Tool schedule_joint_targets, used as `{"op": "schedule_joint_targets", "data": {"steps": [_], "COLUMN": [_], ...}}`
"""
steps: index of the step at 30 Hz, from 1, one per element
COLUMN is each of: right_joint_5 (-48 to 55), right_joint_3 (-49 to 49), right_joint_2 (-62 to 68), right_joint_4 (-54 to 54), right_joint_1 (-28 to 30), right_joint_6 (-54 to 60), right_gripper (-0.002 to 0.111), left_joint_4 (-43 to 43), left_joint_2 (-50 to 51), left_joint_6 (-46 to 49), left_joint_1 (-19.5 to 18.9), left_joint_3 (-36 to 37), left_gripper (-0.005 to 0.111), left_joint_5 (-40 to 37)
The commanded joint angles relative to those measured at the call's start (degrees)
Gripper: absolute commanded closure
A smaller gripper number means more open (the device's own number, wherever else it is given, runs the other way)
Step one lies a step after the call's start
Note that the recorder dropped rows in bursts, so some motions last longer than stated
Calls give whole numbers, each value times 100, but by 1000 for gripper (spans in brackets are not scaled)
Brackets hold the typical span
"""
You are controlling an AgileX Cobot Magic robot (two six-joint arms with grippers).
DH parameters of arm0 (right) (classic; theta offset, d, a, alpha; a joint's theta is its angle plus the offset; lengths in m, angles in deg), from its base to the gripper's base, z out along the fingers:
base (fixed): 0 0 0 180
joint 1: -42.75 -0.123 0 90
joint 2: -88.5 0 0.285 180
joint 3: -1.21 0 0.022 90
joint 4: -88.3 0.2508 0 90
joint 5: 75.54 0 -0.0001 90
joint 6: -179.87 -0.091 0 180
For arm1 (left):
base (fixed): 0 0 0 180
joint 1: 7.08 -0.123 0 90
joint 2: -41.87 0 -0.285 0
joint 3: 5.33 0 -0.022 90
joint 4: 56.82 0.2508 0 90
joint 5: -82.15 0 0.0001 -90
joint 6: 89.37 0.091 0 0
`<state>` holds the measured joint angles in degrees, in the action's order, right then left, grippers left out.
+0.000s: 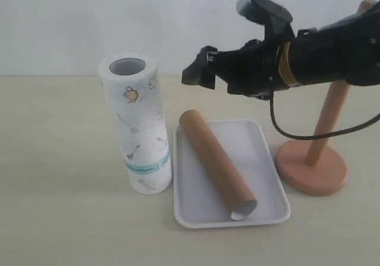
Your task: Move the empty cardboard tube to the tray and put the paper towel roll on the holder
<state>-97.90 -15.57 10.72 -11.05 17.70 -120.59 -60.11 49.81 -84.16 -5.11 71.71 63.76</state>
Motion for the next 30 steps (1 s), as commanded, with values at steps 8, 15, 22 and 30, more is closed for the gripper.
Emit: {"op": "schedule_joint_targets", "data": {"steps": [8,15,22,30], "right_joint_5": [-2012,-2772,-3379,-3392], "right_joint_3": [29,29,29,29], "right_joint_2": [-1534,-2086,-2153,-2153], "right_joint_4": [-60,-60,-60,-60], "right_joint_1": [-3,-3,-3,-3], "right_joint_6": [52,64,64,64], "right_gripper": [104,107,107,107], "left_joint_4": [-18,-18,-18,-18], "left_joint_2": [-15,-15,-15,-15], "left_joint_6": [12,12,12,12], "left_joint_1": [-23,-23,-23,-23], "left_joint_3": [18,18,18,18], "left_gripper": [103,103,103,103], "left_joint_5": [34,34,34,34]}}
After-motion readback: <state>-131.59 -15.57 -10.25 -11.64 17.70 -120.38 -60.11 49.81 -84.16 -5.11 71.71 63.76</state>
